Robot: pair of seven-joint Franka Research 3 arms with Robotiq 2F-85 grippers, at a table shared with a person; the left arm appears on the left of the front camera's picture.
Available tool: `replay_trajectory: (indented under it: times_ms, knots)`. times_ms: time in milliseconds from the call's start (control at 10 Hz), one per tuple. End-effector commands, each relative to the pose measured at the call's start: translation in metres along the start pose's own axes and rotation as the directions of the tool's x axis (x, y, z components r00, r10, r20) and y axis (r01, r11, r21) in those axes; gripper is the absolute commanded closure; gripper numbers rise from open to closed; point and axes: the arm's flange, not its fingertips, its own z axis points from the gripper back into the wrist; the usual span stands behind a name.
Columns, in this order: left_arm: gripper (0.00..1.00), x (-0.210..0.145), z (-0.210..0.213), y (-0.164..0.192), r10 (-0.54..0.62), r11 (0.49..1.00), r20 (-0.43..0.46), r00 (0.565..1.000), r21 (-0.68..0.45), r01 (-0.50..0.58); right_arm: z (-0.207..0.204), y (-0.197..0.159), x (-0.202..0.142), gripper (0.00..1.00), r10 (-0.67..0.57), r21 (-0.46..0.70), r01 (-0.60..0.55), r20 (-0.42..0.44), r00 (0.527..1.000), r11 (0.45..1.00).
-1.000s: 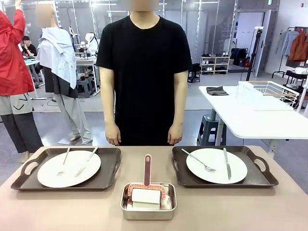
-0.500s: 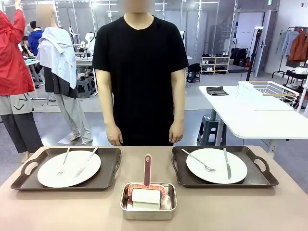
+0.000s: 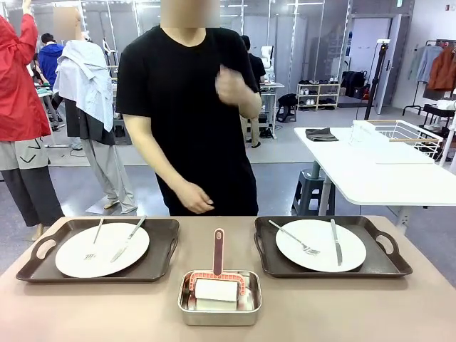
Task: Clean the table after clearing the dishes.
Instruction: When the left (or right) Handle tray is removed, use the left hand (or right hand) to clean the left (or right) side of the table with the Lint Roller.
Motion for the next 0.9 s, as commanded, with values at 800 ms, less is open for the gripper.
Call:
replay_trajectory:
  times_ms: [800]
  knots:
    - [0.00, -0.0019, 0.0033, -0.0003, -0.013, 1.000, 0.002, 1.000, -0.010, 0.013, 0.0010, 0.0008, -0.0002, 0.00, 0.005, -0.005, -0.005, -0.015, 1.000, 1.000]
